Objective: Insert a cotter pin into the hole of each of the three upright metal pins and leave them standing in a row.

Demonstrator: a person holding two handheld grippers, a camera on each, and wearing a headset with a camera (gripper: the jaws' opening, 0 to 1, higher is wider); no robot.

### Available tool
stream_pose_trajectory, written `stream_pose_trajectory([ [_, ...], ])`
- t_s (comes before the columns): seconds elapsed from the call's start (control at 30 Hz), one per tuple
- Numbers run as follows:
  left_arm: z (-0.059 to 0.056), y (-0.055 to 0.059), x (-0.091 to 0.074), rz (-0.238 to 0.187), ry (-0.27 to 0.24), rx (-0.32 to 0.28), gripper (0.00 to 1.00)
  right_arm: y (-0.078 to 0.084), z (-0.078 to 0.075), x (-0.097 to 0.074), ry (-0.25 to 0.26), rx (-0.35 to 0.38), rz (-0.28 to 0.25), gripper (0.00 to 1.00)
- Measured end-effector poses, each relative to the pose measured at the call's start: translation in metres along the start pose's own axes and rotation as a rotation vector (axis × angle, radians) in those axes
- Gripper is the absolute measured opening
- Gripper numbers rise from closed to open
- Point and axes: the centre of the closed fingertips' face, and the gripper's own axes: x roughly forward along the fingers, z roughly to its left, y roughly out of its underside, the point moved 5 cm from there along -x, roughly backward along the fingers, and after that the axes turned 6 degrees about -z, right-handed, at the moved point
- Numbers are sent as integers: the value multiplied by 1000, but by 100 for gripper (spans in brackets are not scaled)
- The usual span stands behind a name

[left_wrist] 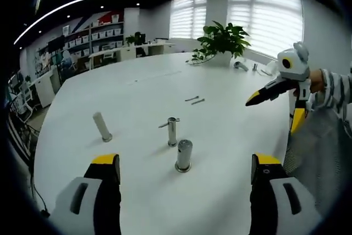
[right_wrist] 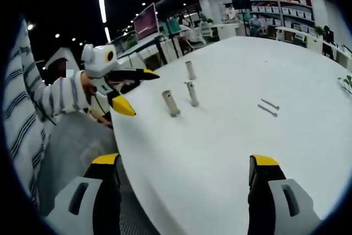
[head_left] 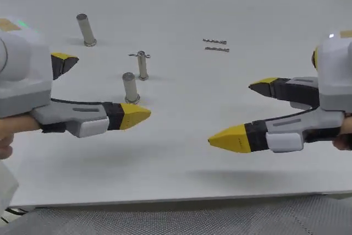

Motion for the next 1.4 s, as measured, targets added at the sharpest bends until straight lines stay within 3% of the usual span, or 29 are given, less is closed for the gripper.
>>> stream_pose_trajectory([
  [0.07,-1,2,-2,18,13,23,100,-3,-4,-1,0,-20,13,97],
  [0.13,-5,5,-4,22,52,6,100,-8,-12,-2,2,-55,32,97],
  [0.2,-12,6,-5,3,113,-49,100,-14,-19,-3,-15,-106,61,96],
  [0.37,-21,5,-8,-16,147,-44,100,-31,-43,-3,-33,-222,144,87],
  [0.43,-20,6,-8,-11,146,-43,99,-36,-49,-1,-54,-247,180,82],
  [0.47,-12,10,-9,-10,147,-48,99,-38,-52,0,-61,-258,195,81],
  [0.5,-9,11,-11,-19,157,-69,99,-40,-57,2,-64,-277,222,80],
  [0.57,-14,8,-12,-48,189,-131,99,-44,-64,7,-75,-305,255,74],
  [0.77,-12,8,-16,-59,183,-110,99,-47,-80,30,-114,-304,283,65],
  [1.03,-13,7,-23,-67,202,-128,99,-43,-121,55,-58,-343,398,61],
  [1.27,-12,11,-25,-44,205,-109,99,-51,-145,69,-60,-305,391,49],
  [1.4,-12,12,-27,-59,211,-155,99,-51,-156,76,-61,-423,431,38],
])
